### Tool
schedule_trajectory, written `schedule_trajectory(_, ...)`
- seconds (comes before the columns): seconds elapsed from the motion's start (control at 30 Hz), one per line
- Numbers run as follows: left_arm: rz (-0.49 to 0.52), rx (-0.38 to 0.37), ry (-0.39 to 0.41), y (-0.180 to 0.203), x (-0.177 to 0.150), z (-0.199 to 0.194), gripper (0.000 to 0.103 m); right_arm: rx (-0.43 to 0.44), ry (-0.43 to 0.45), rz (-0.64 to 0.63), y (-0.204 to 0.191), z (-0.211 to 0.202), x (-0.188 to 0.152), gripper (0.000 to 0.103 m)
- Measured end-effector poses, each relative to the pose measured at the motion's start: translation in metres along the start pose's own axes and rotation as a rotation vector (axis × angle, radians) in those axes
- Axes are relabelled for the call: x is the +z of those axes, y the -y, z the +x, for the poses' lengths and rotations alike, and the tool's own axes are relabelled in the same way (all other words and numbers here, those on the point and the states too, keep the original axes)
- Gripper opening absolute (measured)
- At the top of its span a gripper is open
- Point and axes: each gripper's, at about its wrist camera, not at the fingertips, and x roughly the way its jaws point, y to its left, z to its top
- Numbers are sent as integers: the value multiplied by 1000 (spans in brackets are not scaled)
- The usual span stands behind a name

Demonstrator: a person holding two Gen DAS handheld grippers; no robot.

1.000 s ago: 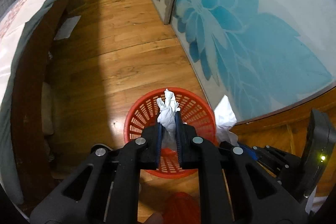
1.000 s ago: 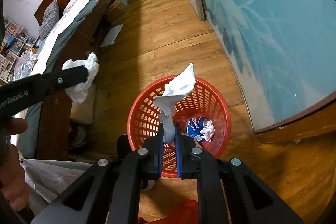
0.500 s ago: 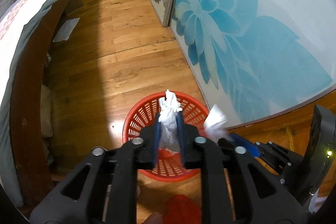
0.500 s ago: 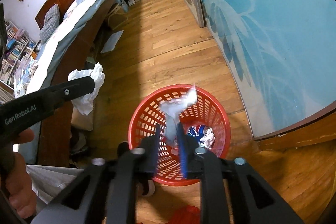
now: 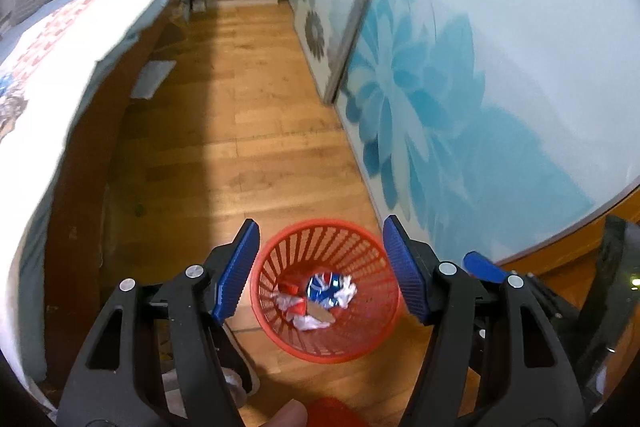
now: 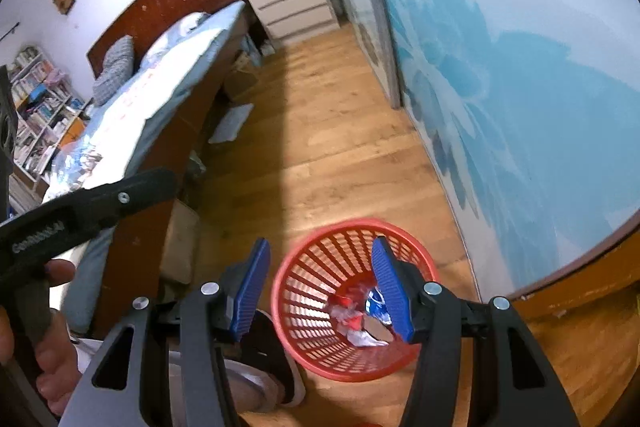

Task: Collect trash
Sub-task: 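Carry both tissues to the red basket and open both tools, then grasp the yogurt cup with the left tool while the right grasps a plastic bag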

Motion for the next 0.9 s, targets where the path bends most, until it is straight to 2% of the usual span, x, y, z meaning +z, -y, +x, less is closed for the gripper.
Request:
schedule_trajectory(0.1, -46, 1, 83, -25, 13, -38, 65, 39, 37, -26, -24, -12, 10, 54)
schedule_trajectory(0.17, -73, 28, 134, -46, 23, -62, 65, 81, 57, -59, -48, -16, 18, 54)
schedule_trajectory(0.23, -131, 70, 198, -83, 34, -96, 65, 128, 72, -106, -83, -16, 28, 54)
schedule_trajectory(0.33, -226, 143, 291, -146, 40, -148, 72, 193, 92, -170, -137, -13, 41, 54)
schedule_trajectory(0.37, -264, 183, 332, -174, 36, -168, 75, 231, 94, -200, -165, -10, 47, 55)
schedule_trajectory(0.47, -359, 309, 388, -240, 12, -203, 76, 321, 97, -274, -241, 1, 60, 55)
schedule_trajectory(0.57, -457, 406, 394, -296, -19, -211, 76, 408, 82, -358, -325, 20, 65, 55)
schedule_trajectory(0.67, -611, 432, 321, -359, -50, -202, 76, 488, 48, -441, -411, 46, 65, 55)
schedule_trajectory(0.73, -689, 450, 299, -385, -58, -204, 76, 510, 15, -478, -461, 68, 62, 55)
schedule_trajectory(0.8, -714, 458, 301, -402, -64, -207, 76, 532, -40, -499, -517, 101, 55, 54)
schedule_trajectory(0.9, -728, 470, 280, -424, -67, -206, 76, 517, -66, -522, -568, 142, 51, 54)
